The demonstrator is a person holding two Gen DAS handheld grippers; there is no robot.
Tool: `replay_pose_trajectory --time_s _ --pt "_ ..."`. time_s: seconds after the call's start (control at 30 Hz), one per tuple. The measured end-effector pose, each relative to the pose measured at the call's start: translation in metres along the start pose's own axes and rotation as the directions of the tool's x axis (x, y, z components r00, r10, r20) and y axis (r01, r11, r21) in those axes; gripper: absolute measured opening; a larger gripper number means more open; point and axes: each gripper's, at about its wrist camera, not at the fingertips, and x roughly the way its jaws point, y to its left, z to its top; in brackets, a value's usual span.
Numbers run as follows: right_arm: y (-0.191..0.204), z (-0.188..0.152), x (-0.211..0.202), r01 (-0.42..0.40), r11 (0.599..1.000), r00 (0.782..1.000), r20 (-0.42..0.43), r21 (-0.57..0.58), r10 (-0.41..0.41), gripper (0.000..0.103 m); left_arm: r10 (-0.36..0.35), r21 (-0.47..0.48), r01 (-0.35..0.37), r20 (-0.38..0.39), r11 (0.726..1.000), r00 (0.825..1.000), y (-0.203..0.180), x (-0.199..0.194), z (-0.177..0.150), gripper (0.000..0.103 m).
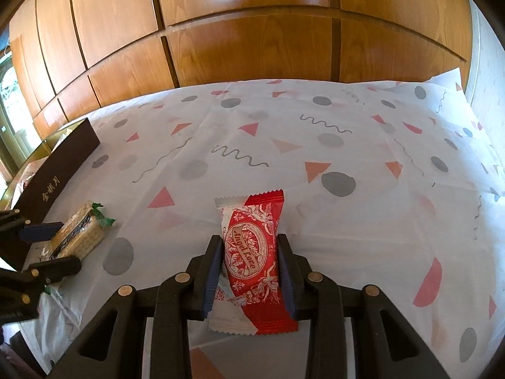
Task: Organize snacks
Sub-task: 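Hold the red-and-white packet with the right gripper while the left gripper grasps the cracker pack, then carry the cracker pack into the tin and open the left gripper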
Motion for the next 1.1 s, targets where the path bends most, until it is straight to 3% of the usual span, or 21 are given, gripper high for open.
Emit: replay_pose_trajectory --time_s 0.33,1.1 --pt "0.006 -0.001 0.001 0.045 0.999 0.999 -0.001 -0.028 -0.045 0.034 -0.017 -0.027 0.019 0.079 0.999 0.997 0.004 0.002 -0.013 0.05" --pt "0.014 -0.002 0.0 0.088 0.995 0.996 0.003 -0.05 -0.088 0.034 -0.033 -0.043 0.038 0.106 0.998 0.994 0.007 0.004 -0.016 0.05"
